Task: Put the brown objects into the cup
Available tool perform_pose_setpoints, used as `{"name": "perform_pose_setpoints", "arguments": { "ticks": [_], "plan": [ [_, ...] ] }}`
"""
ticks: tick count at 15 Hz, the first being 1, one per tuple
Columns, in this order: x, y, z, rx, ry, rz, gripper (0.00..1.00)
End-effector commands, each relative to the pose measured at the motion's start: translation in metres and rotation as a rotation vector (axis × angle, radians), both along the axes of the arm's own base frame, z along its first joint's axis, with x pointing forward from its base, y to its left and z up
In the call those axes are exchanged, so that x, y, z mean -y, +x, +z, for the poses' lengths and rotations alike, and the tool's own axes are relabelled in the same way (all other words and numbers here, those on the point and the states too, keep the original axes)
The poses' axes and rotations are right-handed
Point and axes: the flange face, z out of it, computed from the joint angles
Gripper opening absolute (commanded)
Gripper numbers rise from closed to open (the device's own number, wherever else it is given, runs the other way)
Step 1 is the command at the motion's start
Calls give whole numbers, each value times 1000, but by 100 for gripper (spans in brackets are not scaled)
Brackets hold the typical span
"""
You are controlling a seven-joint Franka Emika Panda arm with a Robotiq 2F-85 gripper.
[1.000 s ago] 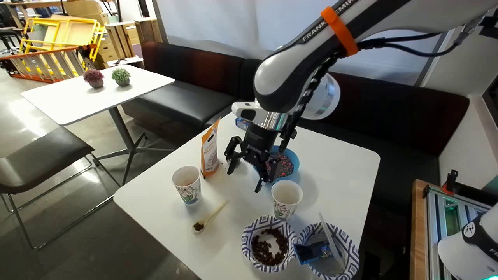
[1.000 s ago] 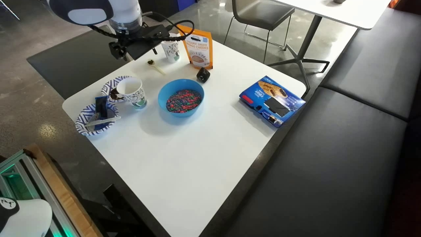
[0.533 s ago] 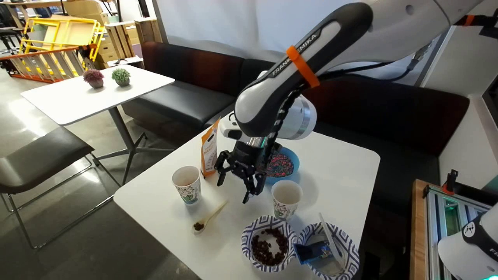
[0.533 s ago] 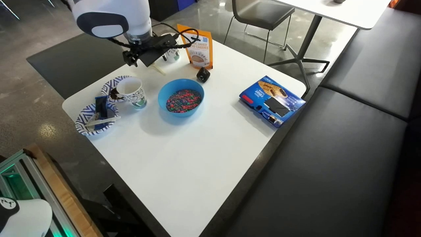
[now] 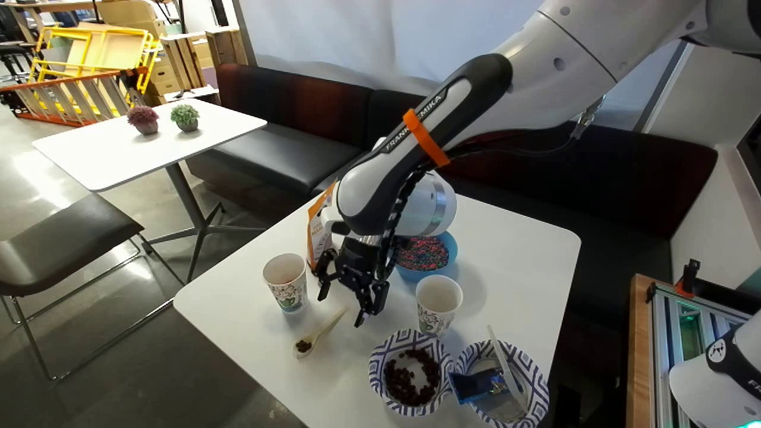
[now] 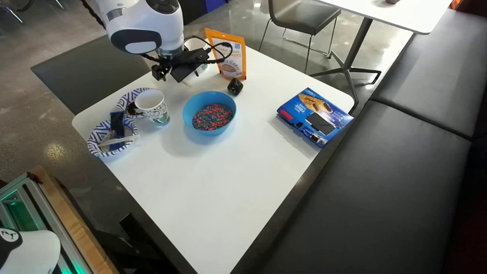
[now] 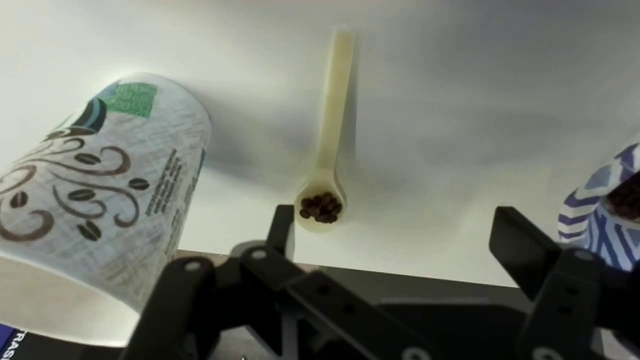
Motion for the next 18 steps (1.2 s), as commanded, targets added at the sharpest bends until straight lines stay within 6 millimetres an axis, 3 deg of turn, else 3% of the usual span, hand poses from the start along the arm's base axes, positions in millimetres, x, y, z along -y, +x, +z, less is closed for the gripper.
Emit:
{"name": "perform_pose_setpoints", "arguments": {
  "ticks": [1, 2, 5, 7, 11, 15, 18],
  "plan": [
    [-7, 15, -20, 24, 0, 2, 96],
    [-8, 17, -24, 25, 1, 2, 80],
    [-9, 21, -35, 25, 4, 5, 64],
    [-9, 25, -40, 31, 4, 12, 46],
    [-9, 32, -47, 37, 7, 22, 29],
    [-10, 38, -52, 35, 12, 28, 27],
    [-11, 44, -54, 38, 20, 26, 32]
  ]
}}
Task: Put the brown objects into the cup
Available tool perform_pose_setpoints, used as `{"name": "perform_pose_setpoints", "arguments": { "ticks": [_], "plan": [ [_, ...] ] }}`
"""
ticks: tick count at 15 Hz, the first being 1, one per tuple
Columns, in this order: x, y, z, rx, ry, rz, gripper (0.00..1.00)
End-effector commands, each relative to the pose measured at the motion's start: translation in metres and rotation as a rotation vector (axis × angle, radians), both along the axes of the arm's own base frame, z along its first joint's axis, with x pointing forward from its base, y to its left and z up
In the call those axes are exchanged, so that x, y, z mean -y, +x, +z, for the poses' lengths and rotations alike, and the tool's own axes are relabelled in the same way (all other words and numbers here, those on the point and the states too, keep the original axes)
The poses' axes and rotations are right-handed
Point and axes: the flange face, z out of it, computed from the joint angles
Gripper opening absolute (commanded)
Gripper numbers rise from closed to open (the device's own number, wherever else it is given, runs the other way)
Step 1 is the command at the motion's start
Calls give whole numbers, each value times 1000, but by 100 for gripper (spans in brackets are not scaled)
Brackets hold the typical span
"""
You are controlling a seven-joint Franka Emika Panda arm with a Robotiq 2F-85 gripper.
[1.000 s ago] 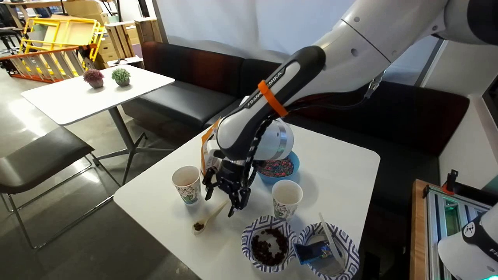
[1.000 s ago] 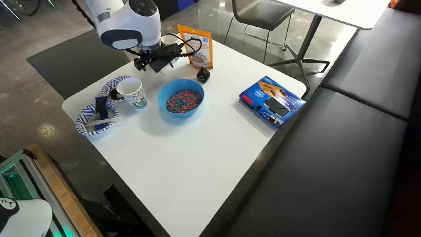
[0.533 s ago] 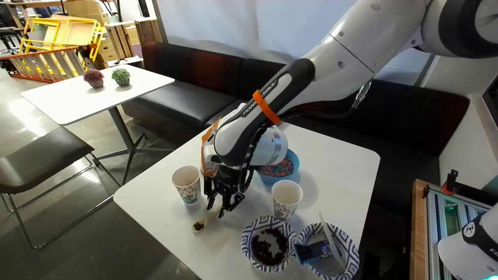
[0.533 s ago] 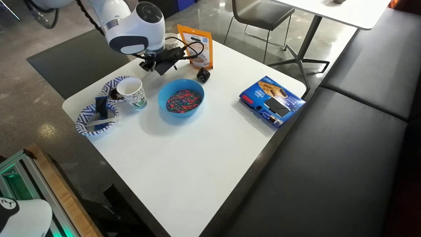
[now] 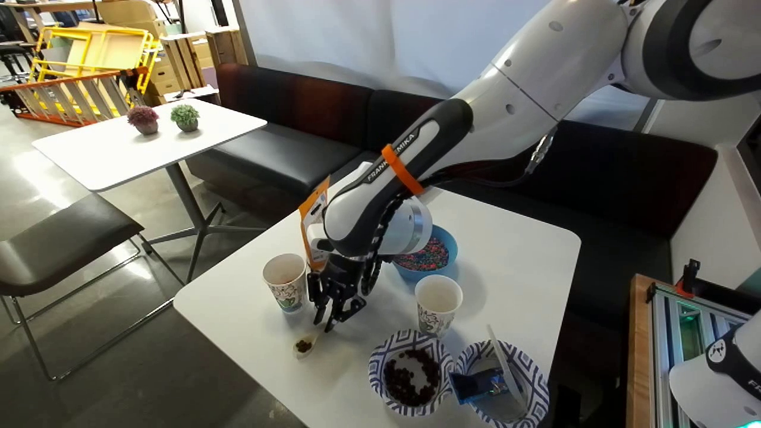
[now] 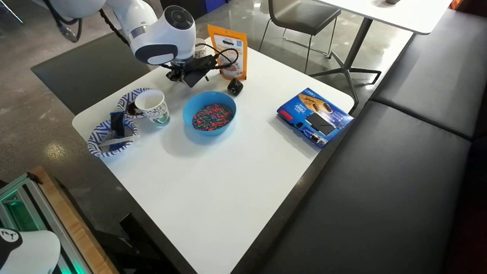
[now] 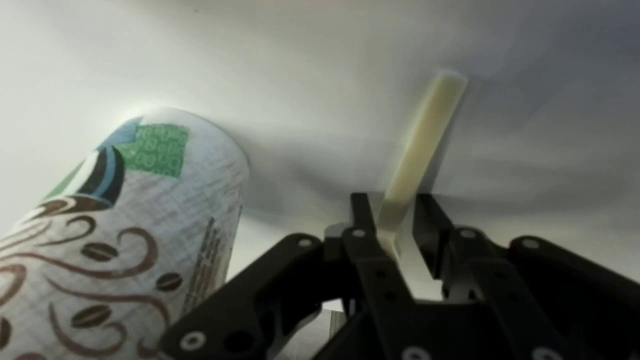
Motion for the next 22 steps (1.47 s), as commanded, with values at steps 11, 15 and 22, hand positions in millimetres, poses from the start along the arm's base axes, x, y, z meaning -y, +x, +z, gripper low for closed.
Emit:
{"name": "perform_pose_setpoints", "arguments": {
  "ticks": [11, 15, 22],
  "plan": [
    [4, 14, -18, -51, 28, -63, 31],
    [1, 9, -17, -89, 9, -52, 0],
    [-4, -3, 14, -90, -12, -16, 3]
  ]
}}
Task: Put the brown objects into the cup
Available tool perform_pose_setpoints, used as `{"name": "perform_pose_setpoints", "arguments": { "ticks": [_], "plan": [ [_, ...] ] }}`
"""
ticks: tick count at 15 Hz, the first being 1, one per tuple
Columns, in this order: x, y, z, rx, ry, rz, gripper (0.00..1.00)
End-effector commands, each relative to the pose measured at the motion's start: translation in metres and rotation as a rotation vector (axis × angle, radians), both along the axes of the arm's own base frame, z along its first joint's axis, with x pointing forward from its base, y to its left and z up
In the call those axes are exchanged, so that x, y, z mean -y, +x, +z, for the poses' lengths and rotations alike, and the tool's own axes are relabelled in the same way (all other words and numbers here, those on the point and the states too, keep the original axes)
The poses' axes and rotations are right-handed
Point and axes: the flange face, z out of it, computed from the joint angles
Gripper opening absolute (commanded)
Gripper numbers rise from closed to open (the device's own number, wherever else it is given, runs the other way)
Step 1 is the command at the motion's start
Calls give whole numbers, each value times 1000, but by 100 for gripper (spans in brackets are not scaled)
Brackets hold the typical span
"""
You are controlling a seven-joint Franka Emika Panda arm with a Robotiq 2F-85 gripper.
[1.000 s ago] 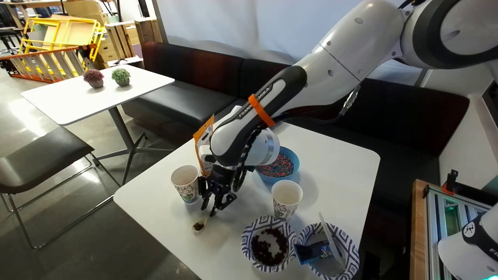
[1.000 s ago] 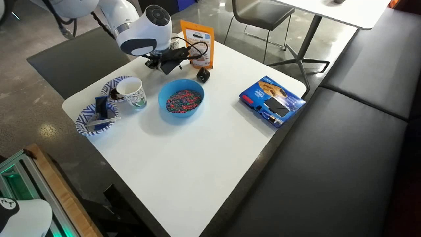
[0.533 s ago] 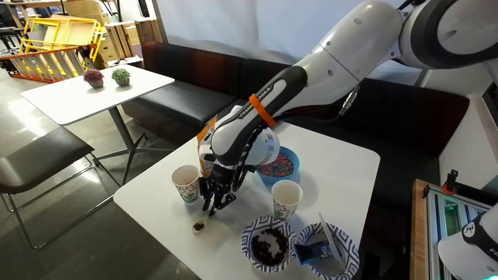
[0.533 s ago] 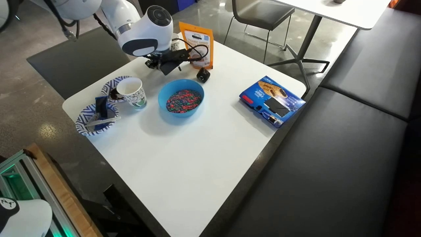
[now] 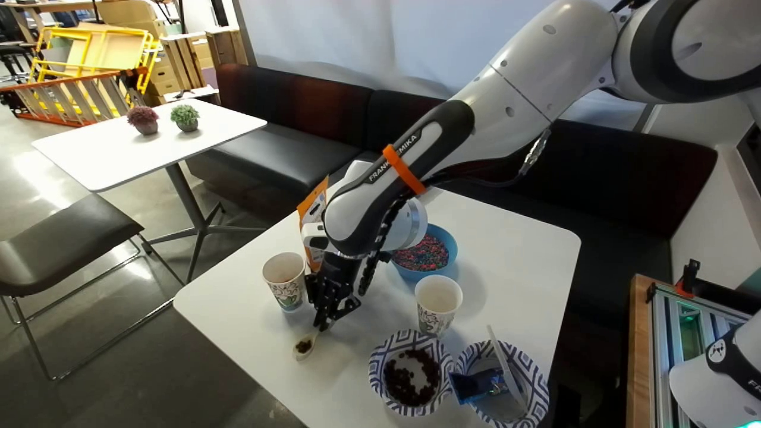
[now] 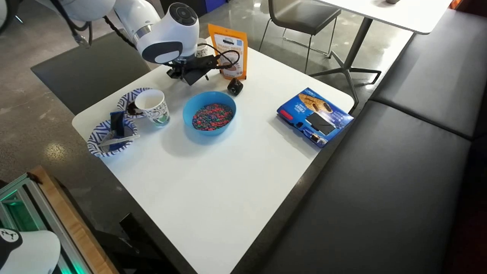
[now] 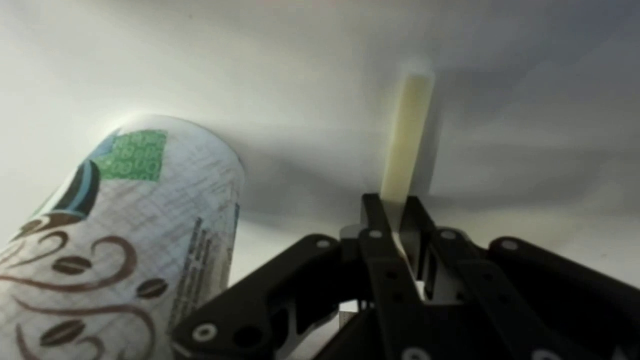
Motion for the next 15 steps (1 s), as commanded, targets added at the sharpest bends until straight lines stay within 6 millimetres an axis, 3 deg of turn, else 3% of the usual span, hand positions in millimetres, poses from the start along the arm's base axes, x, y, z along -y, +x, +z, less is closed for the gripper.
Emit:
{"name": "perform_pose_setpoints", "arguments": {
  "ticks": [1, 6, 11, 15],
  "plan": [
    [-1, -16, 19, -28, -17, 26, 3],
    [6, -35, 69, 4, -11, 32, 3],
    [38, -80, 124, -6, -12, 1, 3],
    [70, -123, 157, -22, 7, -45, 3]
  ]
}}
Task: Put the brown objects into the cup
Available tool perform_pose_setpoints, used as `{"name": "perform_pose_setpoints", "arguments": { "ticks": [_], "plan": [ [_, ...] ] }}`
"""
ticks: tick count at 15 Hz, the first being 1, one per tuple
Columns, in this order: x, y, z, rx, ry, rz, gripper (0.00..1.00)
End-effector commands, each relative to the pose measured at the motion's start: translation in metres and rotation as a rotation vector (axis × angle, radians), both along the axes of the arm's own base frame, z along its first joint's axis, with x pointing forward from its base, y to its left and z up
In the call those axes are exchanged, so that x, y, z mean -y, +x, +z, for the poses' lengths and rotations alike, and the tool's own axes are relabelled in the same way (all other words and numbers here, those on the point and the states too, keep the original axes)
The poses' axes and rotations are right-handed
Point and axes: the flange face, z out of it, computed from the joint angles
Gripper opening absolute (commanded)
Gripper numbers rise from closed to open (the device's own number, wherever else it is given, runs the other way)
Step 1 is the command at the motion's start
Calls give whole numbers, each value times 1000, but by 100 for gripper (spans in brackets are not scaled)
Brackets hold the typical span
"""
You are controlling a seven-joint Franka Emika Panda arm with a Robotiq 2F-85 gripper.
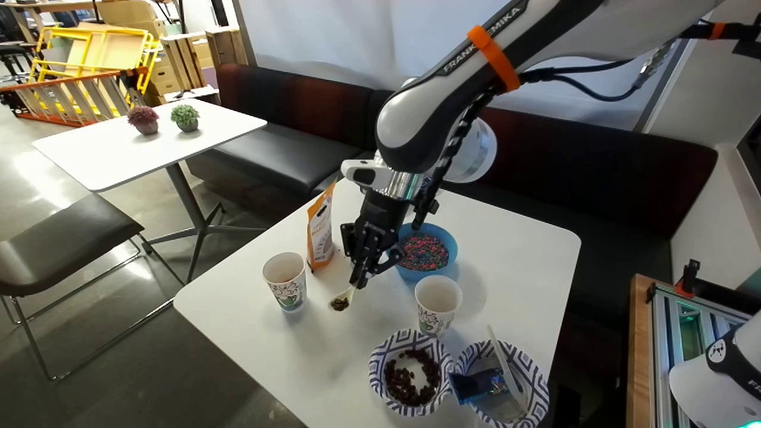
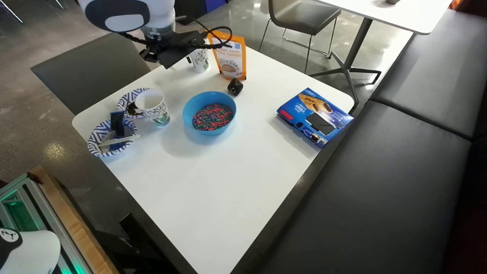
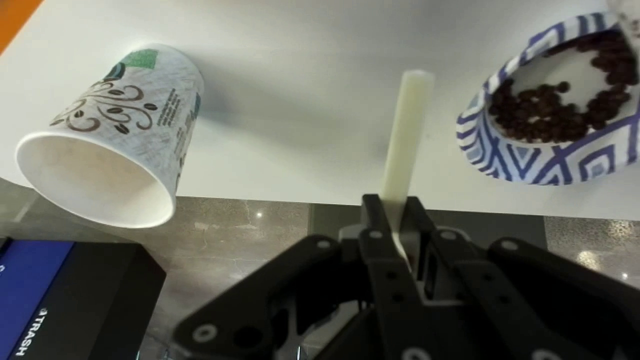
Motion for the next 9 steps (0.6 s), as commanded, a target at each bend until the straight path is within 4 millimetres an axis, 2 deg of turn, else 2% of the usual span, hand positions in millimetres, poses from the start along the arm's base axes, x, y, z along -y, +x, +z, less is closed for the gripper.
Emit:
{"name": "perform_pose_setpoints", "arguments": {
  "ticks": [1, 6, 9],
  "plan": [
    [29, -55, 28, -24, 7, -30, 3],
    [71, -112, 43, -52, -41, -91, 3],
    [82, -135, 43, -64, -86, -108, 3]
  ]
}}
